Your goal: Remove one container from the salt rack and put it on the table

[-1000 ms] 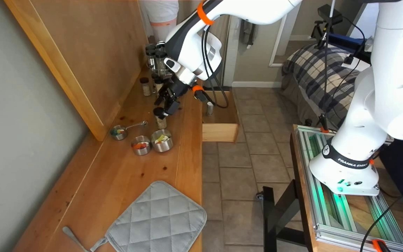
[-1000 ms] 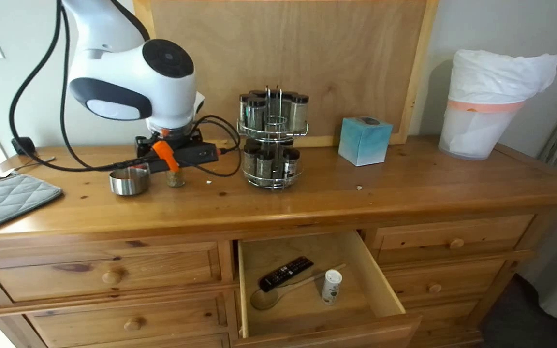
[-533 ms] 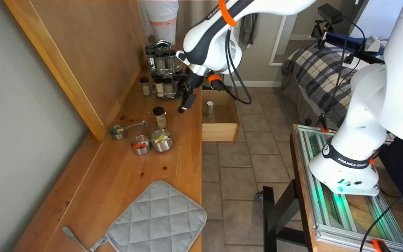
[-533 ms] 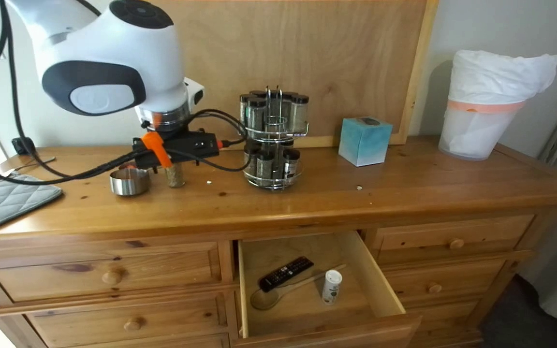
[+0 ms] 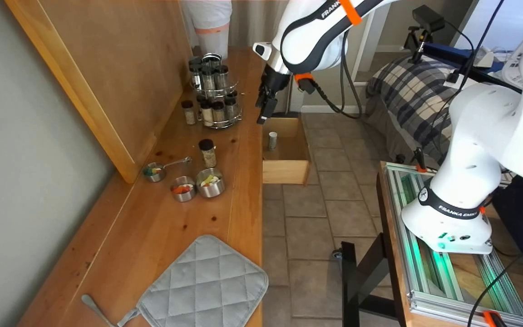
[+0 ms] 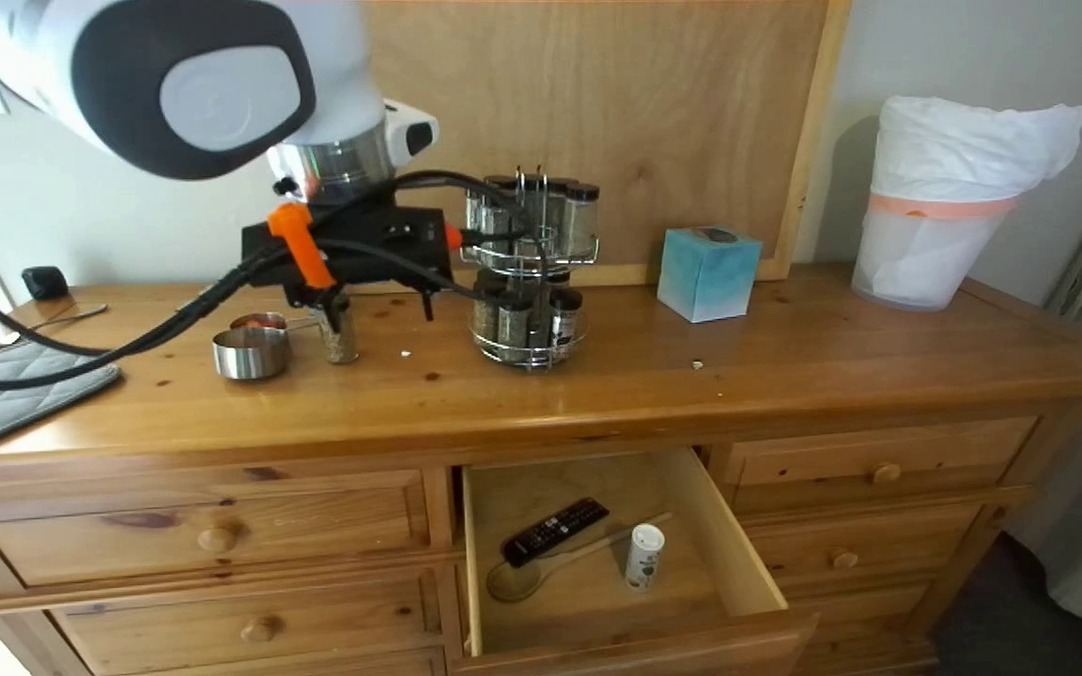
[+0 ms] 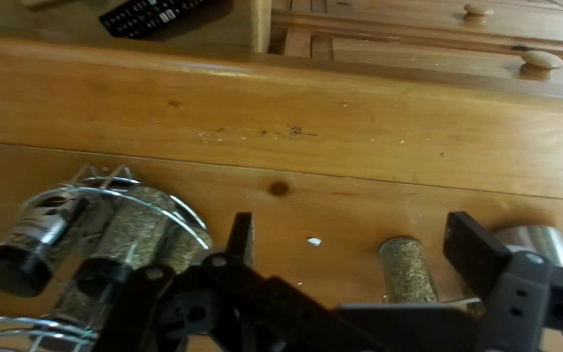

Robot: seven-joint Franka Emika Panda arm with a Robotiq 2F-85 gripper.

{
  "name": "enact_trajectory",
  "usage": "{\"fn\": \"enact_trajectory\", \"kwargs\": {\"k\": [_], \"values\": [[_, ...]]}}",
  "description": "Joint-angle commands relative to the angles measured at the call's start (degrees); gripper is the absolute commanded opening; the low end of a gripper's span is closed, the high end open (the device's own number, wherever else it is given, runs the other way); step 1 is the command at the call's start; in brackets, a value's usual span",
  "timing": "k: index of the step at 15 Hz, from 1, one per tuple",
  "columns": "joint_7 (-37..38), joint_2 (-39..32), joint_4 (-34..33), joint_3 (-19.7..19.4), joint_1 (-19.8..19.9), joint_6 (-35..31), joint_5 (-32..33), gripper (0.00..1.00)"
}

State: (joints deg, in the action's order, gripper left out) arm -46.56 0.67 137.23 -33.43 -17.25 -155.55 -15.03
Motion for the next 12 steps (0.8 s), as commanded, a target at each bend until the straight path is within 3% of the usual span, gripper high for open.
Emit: {"fn": "enact_trajectory", "kwargs": {"k": [1, 4, 5, 6, 7, 9, 12], "values": [[14.3, 11.3, 2.7, 9.0, 12.4, 4.2, 12.8, 1.00], [23.9, 19.3, 2.8, 15.2, 20.6, 12.8, 18.4, 1.00], [23.1, 21.7, 2.9, 15.9, 21.3, 15.4, 17.1, 1.00], [19.9, 24.3, 2.0, 15.6, 20.7, 22.2, 13.8, 1.00], [19.9, 18.2, 0.5, 15.6, 21.1, 15.7, 14.5, 1.00], [19.9, 22.6, 0.6, 15.7, 21.1, 21.3, 14.4, 1.00], [19.9, 24.0, 1.1, 15.7, 21.0, 22.3, 14.5, 1.00]]}}
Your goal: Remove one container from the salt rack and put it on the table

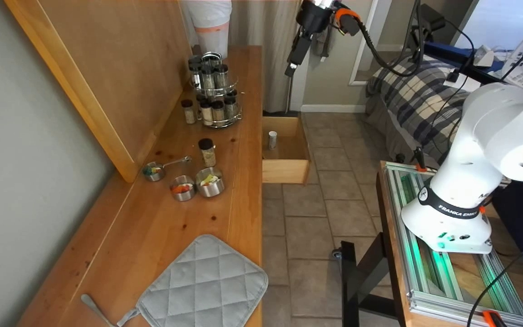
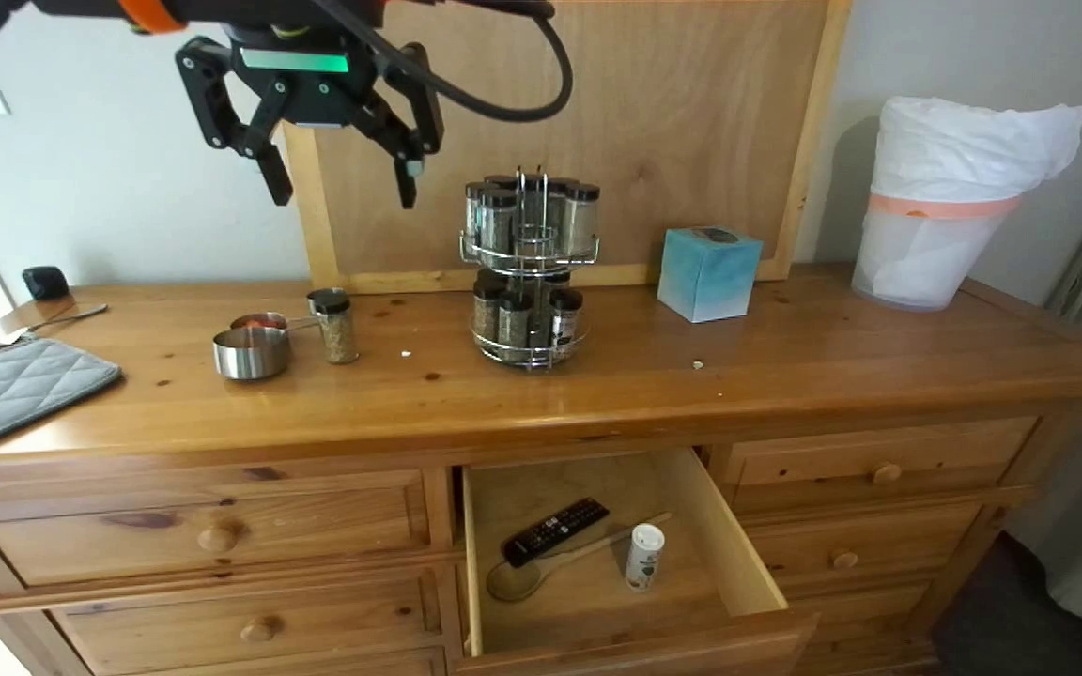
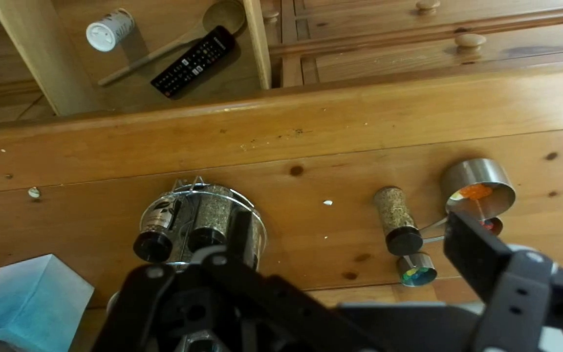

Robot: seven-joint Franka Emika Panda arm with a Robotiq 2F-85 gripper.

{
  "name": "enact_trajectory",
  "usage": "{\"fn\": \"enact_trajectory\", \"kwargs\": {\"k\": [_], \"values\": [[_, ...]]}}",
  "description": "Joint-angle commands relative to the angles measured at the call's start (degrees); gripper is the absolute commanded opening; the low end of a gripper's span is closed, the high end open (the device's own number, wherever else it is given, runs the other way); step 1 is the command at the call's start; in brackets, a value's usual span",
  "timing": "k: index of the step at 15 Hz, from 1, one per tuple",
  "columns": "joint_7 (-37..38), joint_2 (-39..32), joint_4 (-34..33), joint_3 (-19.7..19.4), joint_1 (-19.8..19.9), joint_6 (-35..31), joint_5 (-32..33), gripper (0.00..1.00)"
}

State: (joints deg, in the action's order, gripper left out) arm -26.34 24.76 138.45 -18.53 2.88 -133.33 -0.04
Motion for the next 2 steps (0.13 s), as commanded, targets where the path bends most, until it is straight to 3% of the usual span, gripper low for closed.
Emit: {"fn": "enact_trajectory", "kwargs": {"k": [1, 2], "values": [[-0.4, -0.2, 0.1, 0.9, 0.9, 0.1, -0.5, 1.00], [-0.4, -0.2, 0.3, 0.9, 0.9, 0.1, -0.5, 1.00]]}}
